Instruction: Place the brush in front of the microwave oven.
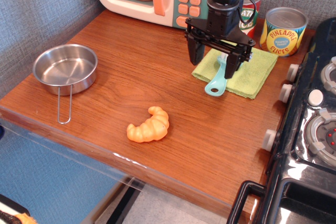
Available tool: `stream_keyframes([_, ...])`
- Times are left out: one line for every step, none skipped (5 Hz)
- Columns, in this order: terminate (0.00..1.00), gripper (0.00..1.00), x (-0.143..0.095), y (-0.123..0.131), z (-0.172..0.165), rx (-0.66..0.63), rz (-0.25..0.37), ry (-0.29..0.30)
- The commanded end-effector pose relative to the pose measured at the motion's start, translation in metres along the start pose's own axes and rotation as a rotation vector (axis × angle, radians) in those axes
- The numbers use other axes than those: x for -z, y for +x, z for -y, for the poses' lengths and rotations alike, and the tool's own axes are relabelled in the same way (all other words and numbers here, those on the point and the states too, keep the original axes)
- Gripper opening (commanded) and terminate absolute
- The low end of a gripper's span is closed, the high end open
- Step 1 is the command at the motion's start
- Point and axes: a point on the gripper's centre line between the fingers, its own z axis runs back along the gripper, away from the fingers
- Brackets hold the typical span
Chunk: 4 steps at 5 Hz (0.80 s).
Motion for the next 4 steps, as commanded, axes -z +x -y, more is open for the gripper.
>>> stream_keyframes([0.00, 1.00, -0.012, 0.012, -0.001, -0.033, 0.043, -0.016])
stream_keyframes([0.00, 1.00, -0.009, 0.014, 0.002, -0.046, 0.041, -0.027])
stream_keyframes([0.00, 1.00, -0.004, 0.018, 0.003, -0.055, 0.035, -0.026])
stream_keyframes([0.00, 1.00, 0.003, 0.023, 0.006, -0.058, 0.024, -0.028])
